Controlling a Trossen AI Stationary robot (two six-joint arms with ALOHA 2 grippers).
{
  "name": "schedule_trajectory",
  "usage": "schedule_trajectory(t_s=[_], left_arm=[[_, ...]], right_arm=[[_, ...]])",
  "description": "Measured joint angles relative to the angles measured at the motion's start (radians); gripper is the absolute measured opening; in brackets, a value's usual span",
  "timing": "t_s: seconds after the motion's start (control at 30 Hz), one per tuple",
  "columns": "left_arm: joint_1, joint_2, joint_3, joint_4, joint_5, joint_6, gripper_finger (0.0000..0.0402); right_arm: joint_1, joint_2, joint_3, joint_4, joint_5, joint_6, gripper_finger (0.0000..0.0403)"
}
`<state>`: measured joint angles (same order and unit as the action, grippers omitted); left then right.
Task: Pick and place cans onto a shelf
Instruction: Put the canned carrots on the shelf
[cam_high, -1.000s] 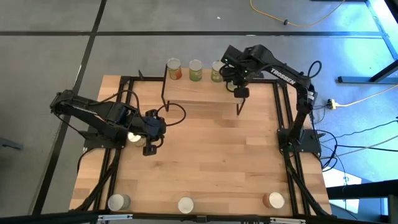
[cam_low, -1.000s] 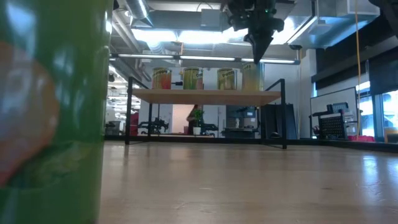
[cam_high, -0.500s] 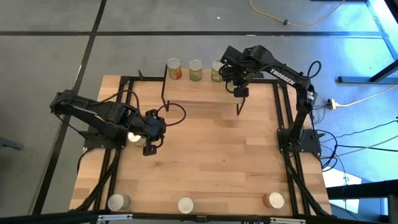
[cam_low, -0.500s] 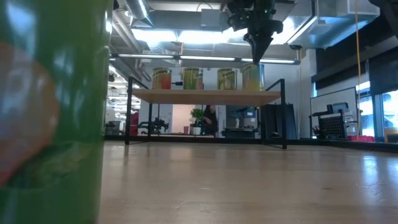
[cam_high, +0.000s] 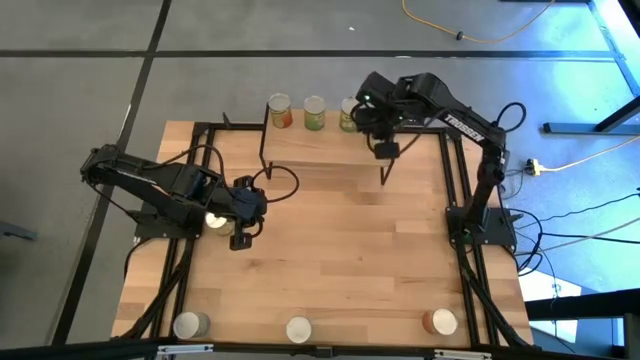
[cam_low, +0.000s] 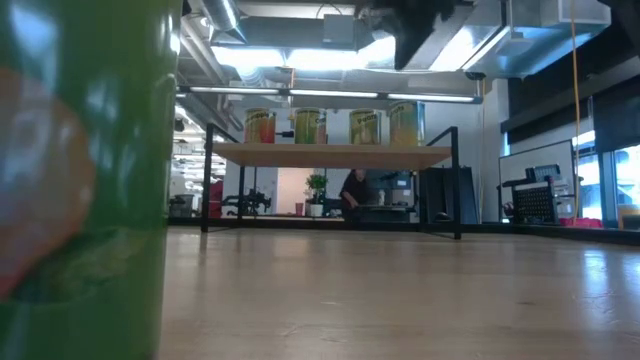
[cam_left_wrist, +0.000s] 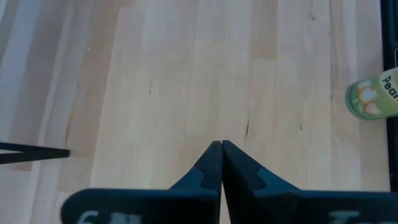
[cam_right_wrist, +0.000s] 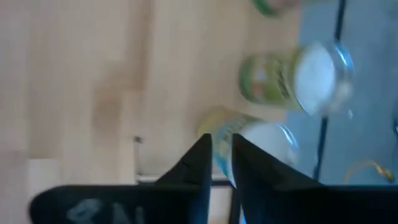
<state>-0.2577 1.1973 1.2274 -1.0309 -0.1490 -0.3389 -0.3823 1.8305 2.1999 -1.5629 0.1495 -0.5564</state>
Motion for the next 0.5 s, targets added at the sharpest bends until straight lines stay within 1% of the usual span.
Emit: schedule_trajectory(t_s=[0.07,0.1,0.2,0.4,0.5], left_arm=[[0.000,0.000,0.000,0.000,0.000,0.000,0.0000],[0.000,0.000,0.000,0.000,0.000,0.000,0.0000],[0.000,0.000,0.000,0.000,0.000,-0.016,0.0000],[0.000,0.000,0.000,0.000,-0.022,-0.022,0.0000],[0.000,0.000,0.000,0.000,-0.026,-0.022,0.0000]], right_arm=[[0.019,0.000,0.002,-0.010,-0.042,0.001,0.0019],[0.025,0.000,0.002,-0.010,-0.060,0.003,0.0011],[0.035,-0.001,-0.014,-0.009,-0.099,0.010,0.0005],[0.026,-0.001,-0.107,-0.008,-0.094,0.011,0.0003],[0.007,0.000,-0.165,0.047,-0.090,-0.003,0.0002]])
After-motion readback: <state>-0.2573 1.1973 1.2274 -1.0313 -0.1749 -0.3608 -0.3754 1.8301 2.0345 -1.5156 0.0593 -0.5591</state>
